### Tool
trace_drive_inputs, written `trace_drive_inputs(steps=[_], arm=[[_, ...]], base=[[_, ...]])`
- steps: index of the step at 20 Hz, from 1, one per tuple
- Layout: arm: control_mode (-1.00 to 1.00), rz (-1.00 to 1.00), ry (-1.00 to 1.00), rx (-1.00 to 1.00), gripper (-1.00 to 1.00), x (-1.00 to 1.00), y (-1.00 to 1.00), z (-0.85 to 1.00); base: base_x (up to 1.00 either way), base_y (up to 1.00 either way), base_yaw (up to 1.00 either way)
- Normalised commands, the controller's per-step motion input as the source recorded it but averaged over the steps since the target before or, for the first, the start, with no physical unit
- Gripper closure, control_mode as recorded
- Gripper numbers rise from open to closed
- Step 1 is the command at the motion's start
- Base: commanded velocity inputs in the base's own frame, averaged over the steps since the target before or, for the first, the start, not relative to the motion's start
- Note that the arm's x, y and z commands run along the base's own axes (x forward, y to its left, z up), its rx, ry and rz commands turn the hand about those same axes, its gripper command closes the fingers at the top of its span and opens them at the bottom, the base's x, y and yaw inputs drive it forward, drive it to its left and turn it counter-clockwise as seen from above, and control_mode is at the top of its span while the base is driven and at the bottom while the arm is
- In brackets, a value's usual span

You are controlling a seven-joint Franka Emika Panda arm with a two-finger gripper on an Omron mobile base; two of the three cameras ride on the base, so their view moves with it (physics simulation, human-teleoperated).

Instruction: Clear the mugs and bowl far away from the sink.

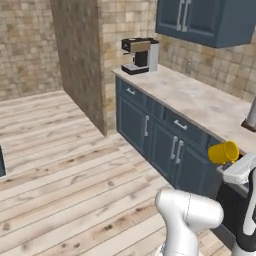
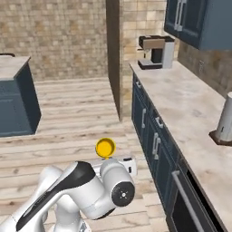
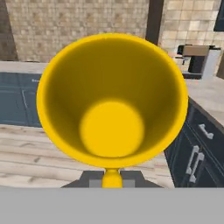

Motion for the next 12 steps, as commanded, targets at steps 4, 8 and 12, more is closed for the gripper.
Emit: trace_drive_inputs(steps=[4, 8, 12], arm=[[1.00, 0.00, 0.00, 0.00, 1.00, 0.00, 0.00, 0.00], [1.00, 0.00, 0.00, 0.00, 1.00, 0.00, 0.00, 0.00], [1.00, 0.00, 0.00, 0.00, 1.00, 0.00, 0.00, 0.00]], base=[[-0.04, 0.00, 0.53], [-0.26, 0.00, 0.51], [-0.29, 0.00, 0.50]])
